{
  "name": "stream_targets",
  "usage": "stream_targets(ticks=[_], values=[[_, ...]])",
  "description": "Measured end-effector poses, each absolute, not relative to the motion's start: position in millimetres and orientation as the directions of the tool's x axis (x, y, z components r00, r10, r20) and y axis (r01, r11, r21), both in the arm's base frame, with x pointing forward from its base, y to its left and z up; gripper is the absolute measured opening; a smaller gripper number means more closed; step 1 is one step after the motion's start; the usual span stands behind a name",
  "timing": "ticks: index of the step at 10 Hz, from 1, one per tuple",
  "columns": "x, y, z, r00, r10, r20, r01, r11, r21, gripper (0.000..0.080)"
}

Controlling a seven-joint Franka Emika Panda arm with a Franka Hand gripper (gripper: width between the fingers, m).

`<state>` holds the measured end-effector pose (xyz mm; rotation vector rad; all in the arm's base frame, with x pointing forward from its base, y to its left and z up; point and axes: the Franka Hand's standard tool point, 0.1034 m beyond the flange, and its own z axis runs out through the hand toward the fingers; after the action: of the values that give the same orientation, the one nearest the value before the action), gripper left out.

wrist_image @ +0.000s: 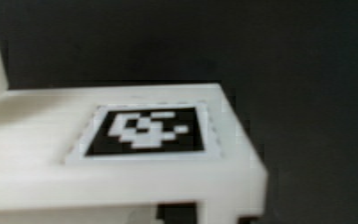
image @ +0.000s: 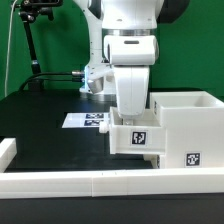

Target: Assemble drawer

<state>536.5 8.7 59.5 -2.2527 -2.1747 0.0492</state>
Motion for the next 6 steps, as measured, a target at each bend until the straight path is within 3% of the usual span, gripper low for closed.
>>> stream_targets(ticks=[6], values=[[536.4, 11.2, 57.9, 0.043, 0.999, -0.014, 0.999, -0.043, -0.029, 0.0042]])
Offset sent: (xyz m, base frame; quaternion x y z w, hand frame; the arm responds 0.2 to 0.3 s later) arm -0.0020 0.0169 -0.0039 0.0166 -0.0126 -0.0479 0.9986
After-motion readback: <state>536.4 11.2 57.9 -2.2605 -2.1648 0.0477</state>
